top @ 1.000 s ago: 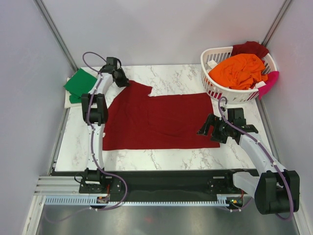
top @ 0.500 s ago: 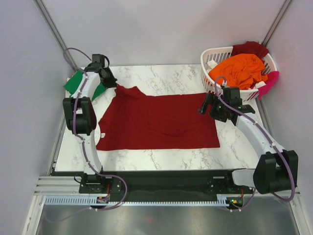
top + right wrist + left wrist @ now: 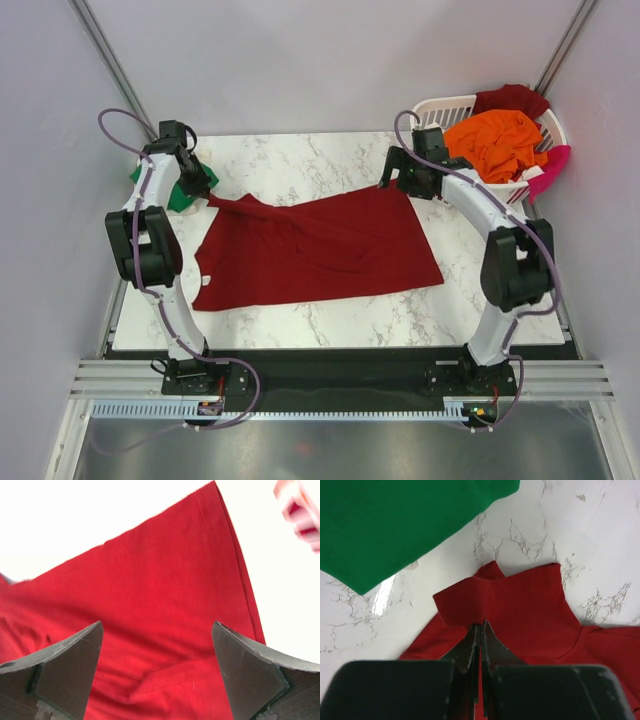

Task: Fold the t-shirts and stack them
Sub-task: Fold the tshirt

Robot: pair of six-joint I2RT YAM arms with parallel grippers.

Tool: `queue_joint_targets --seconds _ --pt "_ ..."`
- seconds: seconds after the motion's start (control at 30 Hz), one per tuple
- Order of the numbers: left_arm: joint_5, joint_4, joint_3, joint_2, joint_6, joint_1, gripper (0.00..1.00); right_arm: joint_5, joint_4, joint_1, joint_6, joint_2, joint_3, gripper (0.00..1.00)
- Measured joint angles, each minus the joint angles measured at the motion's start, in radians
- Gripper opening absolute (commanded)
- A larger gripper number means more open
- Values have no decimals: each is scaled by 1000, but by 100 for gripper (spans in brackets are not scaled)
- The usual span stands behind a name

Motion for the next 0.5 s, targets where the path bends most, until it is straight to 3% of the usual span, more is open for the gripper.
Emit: queue_joint_targets --seconds 0.27,0.5 --pt "16 -21 -8 -1 8 -3 2 80 -57 16 -59 386 402 93" --pt "40 -21 -8 -1 8 -3 2 214 -125 39 -82 581 595 83"
